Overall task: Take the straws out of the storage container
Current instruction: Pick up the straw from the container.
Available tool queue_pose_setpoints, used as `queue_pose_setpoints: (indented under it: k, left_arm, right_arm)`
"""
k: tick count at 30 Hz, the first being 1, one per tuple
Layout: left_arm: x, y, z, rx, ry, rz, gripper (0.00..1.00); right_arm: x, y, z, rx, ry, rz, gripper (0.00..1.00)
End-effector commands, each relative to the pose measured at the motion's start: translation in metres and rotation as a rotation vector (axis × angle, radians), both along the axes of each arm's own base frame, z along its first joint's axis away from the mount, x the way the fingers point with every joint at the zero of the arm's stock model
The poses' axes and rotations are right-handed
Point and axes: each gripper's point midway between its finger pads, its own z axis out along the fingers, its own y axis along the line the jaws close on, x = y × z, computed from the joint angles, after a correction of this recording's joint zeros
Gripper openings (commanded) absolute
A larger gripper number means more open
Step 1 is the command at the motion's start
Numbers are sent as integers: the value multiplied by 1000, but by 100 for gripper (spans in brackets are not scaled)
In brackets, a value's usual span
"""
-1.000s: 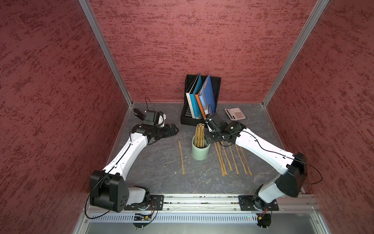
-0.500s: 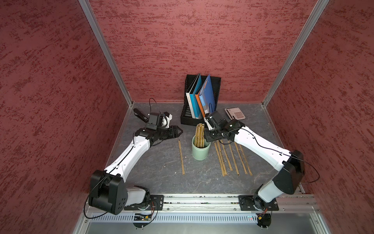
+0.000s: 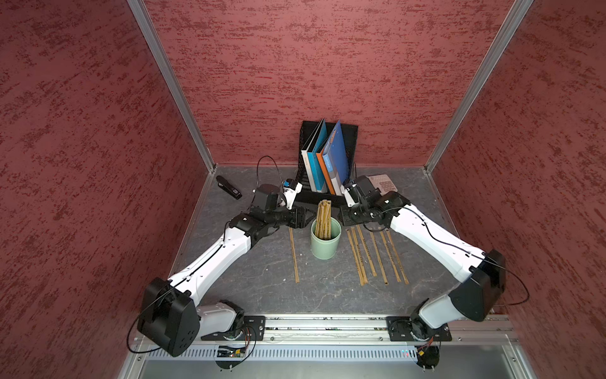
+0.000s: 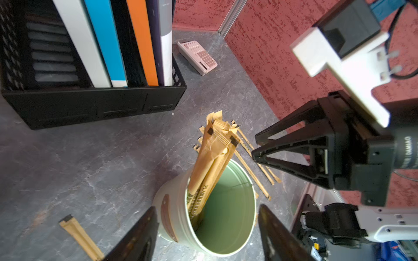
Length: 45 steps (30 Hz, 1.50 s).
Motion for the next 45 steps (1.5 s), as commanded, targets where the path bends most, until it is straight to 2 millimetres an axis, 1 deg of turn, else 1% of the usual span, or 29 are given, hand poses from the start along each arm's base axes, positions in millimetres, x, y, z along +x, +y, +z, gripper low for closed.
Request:
queue_pose_setpoints:
  k: [1,5,9,12,17,25,30,37,42,45]
  left_arm:
    - [6,-5,1,17,-28,-6,58]
    - [4,-12,-1,24,-33,-17,50]
    - [6,-17,-9,41,-20,-22,50]
    - [7,-22,-11,50,-19,-31,50]
    - [14,-26,-18,72,-10,-27,50]
    - [23,-31,-28,86,6,-19,41]
    - [26,-34,-31,84,12,-21,37]
    - [28,-34,-29,79,7,-15,30]
    - [26,-32,-21,65,-17,-10,22]
    - [26,-32,-20,65,-20,-12,21]
  right_arm:
    - [-1,-2,5,24,-6,2,30]
    - [-1,-3,6,26,-4,-1,30]
    - [-2,-4,6,29,0,-1,30]
    - [-2,-6,4,27,6,-3,30]
    - [-3,-7,3,29,12,-5,30]
    - [-4,-12,2,24,18,-13,30]
    - [-5,-14,0,22,25,-18,30]
    - [-6,-15,-4,25,33,-21,30]
    - [-5,-16,-6,27,36,-26,30]
    - [-5,-16,-3,32,33,-25,30]
